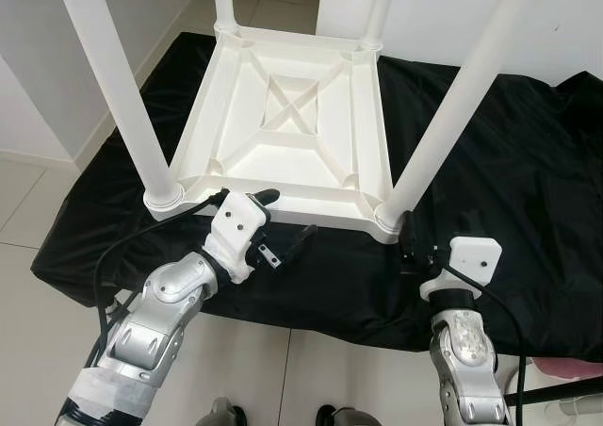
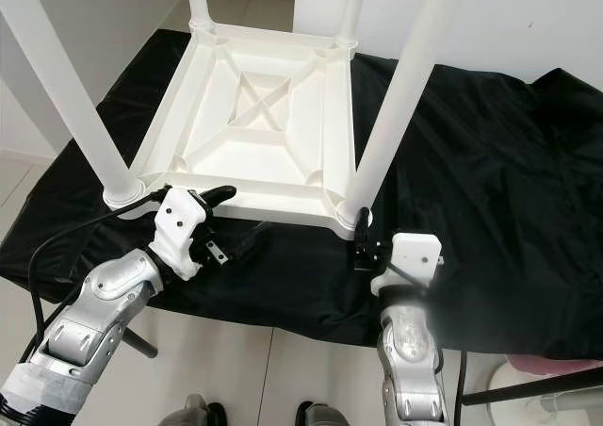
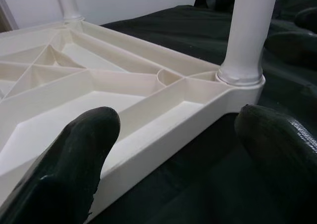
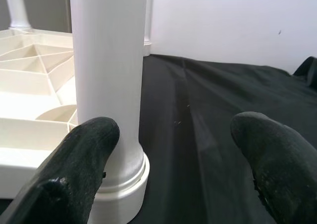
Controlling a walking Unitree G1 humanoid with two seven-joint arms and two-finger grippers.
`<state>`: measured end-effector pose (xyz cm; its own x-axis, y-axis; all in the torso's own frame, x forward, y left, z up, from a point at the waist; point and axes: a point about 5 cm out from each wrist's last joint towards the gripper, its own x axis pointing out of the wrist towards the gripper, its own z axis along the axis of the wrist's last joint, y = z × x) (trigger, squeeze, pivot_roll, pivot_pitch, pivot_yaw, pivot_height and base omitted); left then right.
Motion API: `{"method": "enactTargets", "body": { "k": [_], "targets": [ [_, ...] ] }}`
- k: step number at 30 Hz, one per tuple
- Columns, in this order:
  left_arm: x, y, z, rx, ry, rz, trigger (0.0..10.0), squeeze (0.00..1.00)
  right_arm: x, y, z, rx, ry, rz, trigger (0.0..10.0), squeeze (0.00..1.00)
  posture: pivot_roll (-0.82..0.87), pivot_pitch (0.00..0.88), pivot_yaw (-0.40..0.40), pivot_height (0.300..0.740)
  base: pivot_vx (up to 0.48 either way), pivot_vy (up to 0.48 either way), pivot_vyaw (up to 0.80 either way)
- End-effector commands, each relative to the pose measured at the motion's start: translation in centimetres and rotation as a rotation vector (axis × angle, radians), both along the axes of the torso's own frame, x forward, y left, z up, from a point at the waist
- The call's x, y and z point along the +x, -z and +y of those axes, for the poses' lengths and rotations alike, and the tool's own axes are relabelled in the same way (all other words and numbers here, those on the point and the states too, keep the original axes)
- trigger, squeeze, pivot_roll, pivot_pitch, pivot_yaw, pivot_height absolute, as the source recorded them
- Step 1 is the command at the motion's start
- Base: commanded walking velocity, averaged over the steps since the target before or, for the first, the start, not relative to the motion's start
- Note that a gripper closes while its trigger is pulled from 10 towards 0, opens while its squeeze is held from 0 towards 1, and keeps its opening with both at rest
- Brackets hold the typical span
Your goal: Building children table
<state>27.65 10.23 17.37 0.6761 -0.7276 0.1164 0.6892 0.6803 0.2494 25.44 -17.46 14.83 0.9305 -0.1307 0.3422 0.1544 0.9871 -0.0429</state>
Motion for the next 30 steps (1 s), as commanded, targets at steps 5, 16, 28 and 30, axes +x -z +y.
{"method": "enactTargets", "body": {
  "k": [5, 16, 28, 30],
  "targets": [
    [-0.7, -0.1, -0.1, 0.018, 0.090, 0.017, 10.0, 0.00, 0.8, -0.9, -0.2, -0.011, 0.020, -0.020, 10.0, 0.00, 0.05, 0.138, -0.041, 0.740, 0.000, 0.000, 0.00],
    [-0.4, -0.9, 0.0, 0.018, 0.082, -0.009, 10.0, 0.00, 2.1, -2.1, 1.0, -0.005, -0.106, -0.044, 10.0, 0.00, 0.05, 0.129, -0.058, 0.740, 0.000, 0.000, 0.00],
    [-0.4, -1.0, 0.0, 0.016, 0.073, -0.011, 10.0, 0.00, 3.5, -2.1, 0.8, 0.018, -0.155, -0.030, 10.0, 0.00, 0.05, 0.120, -0.060, 0.740, 0.000, 0.000, 0.00],
    [-0.3, -1.1, -0.1, 0.016, 0.072, -0.014, 10.0, 0.00, 4.0, -2.4, 0.6, 0.021, -0.141, -0.036, 10.0, 0.00, 0.05, 0.117, -0.058, 0.740, 0.000, 0.000, 0.00]
  ]
}}
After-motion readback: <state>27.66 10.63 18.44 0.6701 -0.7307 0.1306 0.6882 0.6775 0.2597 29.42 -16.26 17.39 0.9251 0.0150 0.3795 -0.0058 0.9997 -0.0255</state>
